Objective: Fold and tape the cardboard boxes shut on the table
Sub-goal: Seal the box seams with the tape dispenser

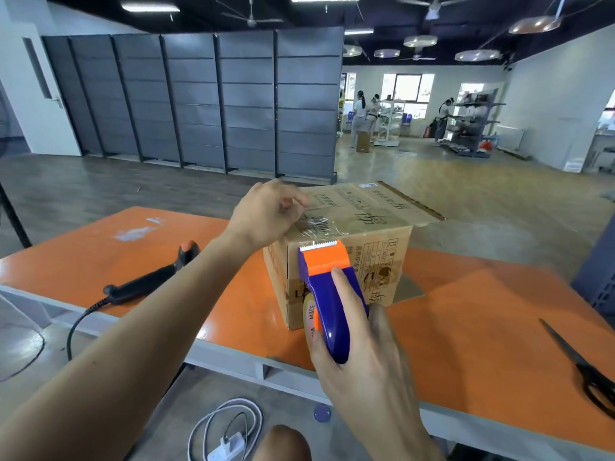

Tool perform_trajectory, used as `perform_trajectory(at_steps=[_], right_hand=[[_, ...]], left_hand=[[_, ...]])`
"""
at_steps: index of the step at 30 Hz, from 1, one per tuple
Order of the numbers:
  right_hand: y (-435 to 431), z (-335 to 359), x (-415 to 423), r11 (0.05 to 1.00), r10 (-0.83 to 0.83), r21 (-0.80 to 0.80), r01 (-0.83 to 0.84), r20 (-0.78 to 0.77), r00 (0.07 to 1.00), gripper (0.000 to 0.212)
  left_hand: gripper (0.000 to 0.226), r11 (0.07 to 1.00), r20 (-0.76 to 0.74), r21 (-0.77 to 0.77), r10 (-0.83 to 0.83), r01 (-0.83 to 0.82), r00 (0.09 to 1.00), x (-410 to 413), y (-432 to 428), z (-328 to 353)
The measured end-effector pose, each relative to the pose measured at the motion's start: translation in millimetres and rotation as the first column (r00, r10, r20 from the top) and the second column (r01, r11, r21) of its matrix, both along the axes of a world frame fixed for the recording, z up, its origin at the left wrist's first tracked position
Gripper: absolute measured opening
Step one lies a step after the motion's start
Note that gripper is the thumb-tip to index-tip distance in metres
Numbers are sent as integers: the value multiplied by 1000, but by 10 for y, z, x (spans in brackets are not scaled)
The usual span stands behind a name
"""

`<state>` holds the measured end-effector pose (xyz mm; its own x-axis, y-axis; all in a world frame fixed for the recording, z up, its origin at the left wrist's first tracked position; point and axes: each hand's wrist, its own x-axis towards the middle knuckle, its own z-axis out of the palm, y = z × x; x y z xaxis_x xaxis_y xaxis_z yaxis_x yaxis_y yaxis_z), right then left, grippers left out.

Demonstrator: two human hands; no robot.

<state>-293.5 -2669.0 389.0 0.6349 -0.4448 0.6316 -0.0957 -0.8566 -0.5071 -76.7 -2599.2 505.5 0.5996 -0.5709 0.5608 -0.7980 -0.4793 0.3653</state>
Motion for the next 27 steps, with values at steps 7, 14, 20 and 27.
perform_trajectory(at_steps=[7,14,20,27], right_hand=[[-24,-46,27,1000,-3,-10,3,-17,1000,92],[11,0,-28,1000,15,26,-15,10,1000,91],[66,5,-165,999,6,39,-7,23,1000,87],[22,127,-358,1000,25,20,-23,-76,997,82]], left_hand=[[23,962,-66,-6,-272,272,960,-248,130,-82],[33,953,-235,83,-266,292,935,-186,146,-35],[49,963,-216,80,-235,258,948,-212,125,-110],[50,963,-242,115,-212,245,947,-229,126,-69]])
